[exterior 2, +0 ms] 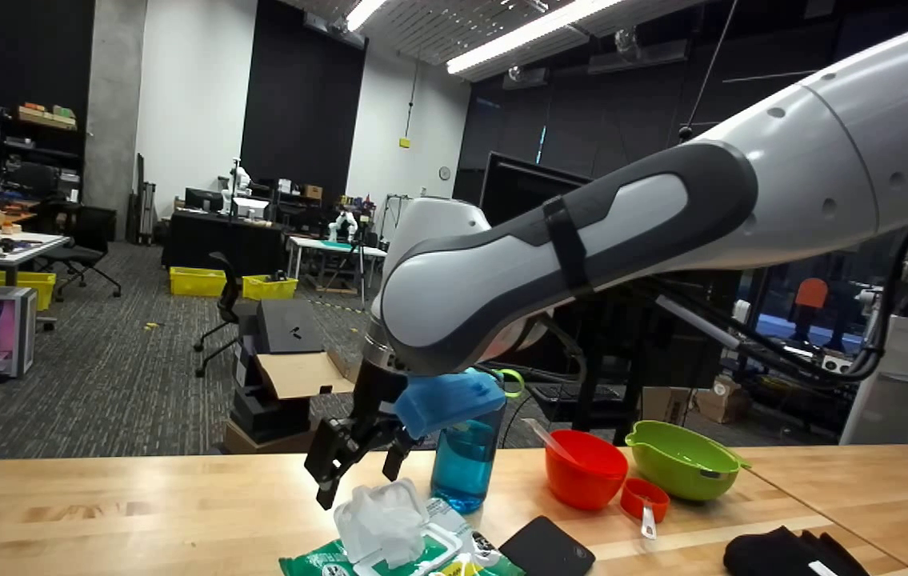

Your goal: Close the pack of wipes

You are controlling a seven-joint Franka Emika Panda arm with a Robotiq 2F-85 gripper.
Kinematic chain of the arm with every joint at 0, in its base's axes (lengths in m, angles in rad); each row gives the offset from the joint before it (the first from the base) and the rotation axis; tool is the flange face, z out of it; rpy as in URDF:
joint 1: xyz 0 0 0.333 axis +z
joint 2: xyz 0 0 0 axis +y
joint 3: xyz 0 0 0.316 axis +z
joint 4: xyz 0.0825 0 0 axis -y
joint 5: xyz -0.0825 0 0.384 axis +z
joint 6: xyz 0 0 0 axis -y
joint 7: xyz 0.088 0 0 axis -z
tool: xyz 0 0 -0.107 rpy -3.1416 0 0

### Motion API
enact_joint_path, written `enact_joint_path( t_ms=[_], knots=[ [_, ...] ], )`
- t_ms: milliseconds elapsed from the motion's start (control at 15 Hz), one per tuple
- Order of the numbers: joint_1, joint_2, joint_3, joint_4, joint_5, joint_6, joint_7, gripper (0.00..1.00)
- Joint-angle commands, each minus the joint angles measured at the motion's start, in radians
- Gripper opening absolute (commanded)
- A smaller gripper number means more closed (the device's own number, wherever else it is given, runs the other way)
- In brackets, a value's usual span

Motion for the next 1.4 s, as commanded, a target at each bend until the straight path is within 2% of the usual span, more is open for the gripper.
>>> enact_joint_path(
  t_ms=[0,1333],
  knots=[
    [0.022,-0.023,-0.026,0.009,-0.045,-0.016,0.019,1.0],
    [0.012,0.043,-0.032,0.037,-0.054,0.02,-0.004,1.0]
  ],
)
